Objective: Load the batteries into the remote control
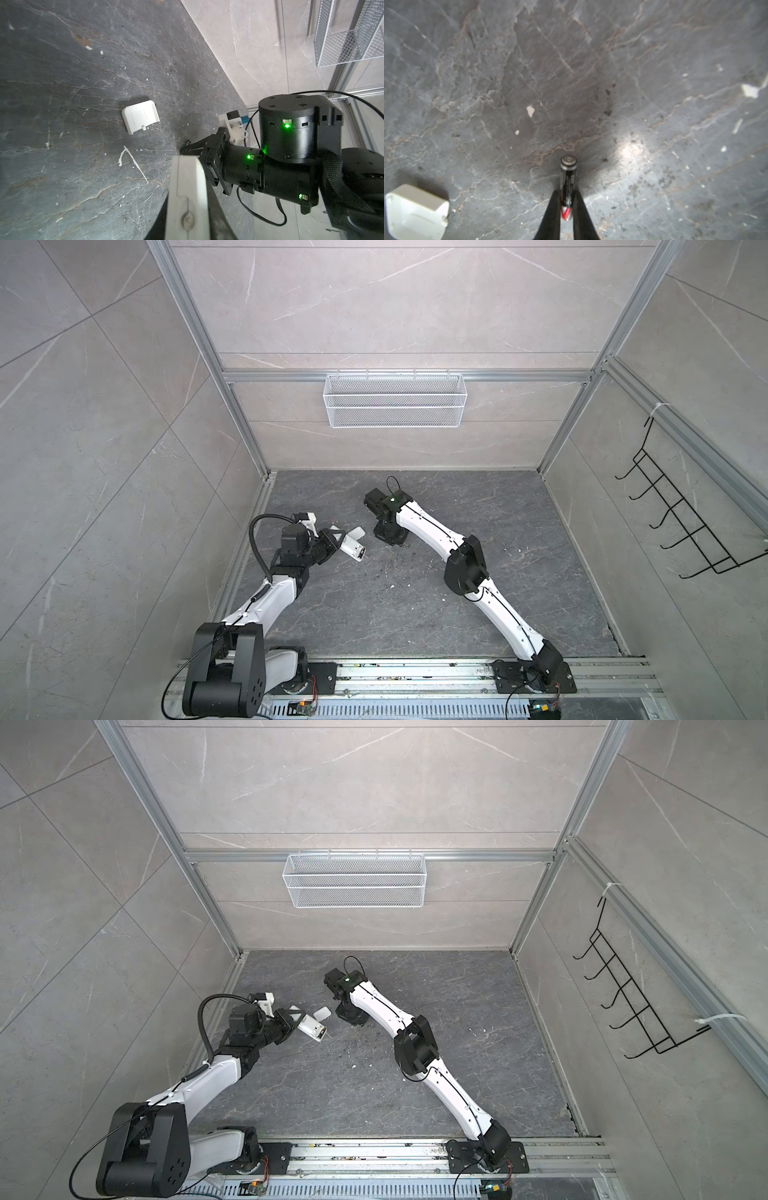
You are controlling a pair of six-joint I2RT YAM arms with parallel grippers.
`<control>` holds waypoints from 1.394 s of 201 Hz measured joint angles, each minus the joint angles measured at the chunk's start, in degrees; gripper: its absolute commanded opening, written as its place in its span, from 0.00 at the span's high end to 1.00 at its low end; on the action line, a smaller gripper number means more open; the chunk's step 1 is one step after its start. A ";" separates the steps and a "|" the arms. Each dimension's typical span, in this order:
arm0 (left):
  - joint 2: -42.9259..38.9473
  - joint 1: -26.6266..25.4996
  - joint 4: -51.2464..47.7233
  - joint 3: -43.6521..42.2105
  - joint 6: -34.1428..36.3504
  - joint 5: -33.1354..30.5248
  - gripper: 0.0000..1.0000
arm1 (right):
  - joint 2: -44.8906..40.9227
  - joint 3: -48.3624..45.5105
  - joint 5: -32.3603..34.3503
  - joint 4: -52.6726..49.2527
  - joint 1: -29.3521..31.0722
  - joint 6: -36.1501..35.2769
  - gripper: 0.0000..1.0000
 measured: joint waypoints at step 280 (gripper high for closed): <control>46.90 -14.27 54.40 16.24 -26.71 18.18 1.00 | -56.89 -79.93 -26.03 49.94 -10.43 7.04 0.84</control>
